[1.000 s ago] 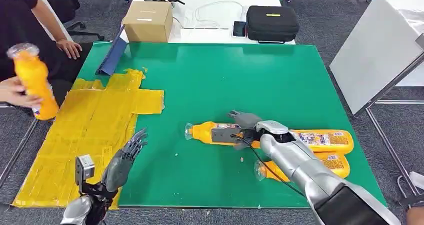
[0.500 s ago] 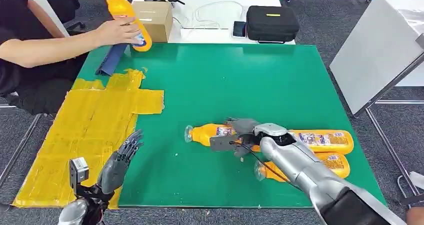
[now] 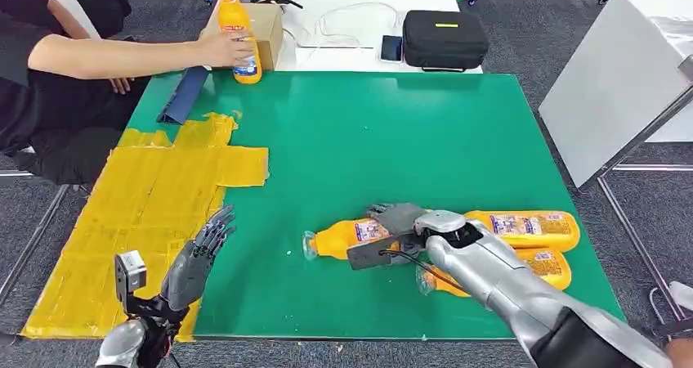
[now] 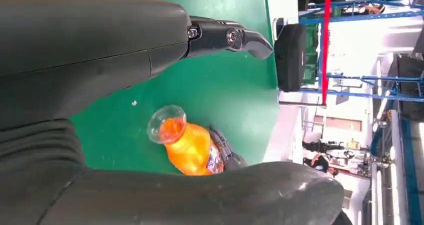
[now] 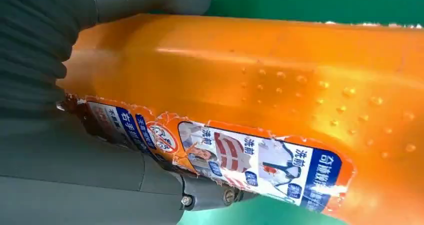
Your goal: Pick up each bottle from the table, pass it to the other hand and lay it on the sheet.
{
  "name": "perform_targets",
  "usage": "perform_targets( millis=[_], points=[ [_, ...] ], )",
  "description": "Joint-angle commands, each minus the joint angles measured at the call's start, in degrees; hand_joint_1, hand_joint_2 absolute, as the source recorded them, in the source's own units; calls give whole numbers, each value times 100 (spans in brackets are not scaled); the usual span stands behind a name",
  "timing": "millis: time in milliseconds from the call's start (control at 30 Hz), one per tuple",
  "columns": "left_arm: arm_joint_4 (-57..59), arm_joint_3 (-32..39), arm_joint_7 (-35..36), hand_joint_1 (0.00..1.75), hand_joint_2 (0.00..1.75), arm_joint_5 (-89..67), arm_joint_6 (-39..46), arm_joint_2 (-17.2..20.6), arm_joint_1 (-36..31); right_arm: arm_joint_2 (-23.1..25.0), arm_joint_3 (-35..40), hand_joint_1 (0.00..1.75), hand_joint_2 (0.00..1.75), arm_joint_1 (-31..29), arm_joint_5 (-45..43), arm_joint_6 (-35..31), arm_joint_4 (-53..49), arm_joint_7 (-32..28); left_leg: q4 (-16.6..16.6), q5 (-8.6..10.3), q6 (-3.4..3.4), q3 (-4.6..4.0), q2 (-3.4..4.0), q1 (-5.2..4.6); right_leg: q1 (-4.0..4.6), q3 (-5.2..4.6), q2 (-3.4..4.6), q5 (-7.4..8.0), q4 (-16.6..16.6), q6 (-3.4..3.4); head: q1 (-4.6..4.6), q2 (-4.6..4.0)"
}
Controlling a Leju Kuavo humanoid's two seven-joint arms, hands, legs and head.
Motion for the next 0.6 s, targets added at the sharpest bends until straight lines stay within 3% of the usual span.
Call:
perform_targets(
  millis=[33, 133, 367, 500, 600],
  points=[
    [209, 125, 90, 0, 0, 30, -5, -28, -56, -145, 172, 175, 175, 105, -206, -79, 116, 148, -2, -2, -12, 11, -15, 7, 5, 16, -3, -2, -7, -7, 0, 0],
    [175, 147, 114, 0, 0, 54, -8, -27, -17, -117, 43, 175, 175, 136, -302, -184, 66, 190, 2, -9, -22, 19, -15, 13, 9, 26, 7, -3, -7, -12, 0, 0],
    [-70, 233, 427, 0, 0, 587, -60, -225, 142, 145, -1197, 175, 175, 611, -1240, -974, -248, 289, 4, -10, -21, 14, -10, 14, 11, 20, 10, -4, -5, -12, 2, 2],
    [-674, 221, 557, 0, 0, 1330, 156, -737, 397, 280, -2393, 175, 175, 1525, -1822, -1953, -1304, -183, 3, -9, -12, 11, -13, 13, 10, 80, 2, -1, -8, -1, 2, 0],
    [-1055, -23, 612, 0, 0, 1586, 490, -928, 590, 384, -2779, 175, 175, 2079, -1751, -2182, -2086, -257, 9, -14, -15, 9, -7, 13, 11, 77, 11, -3, -3, -3, -2, 0]
  ],
)
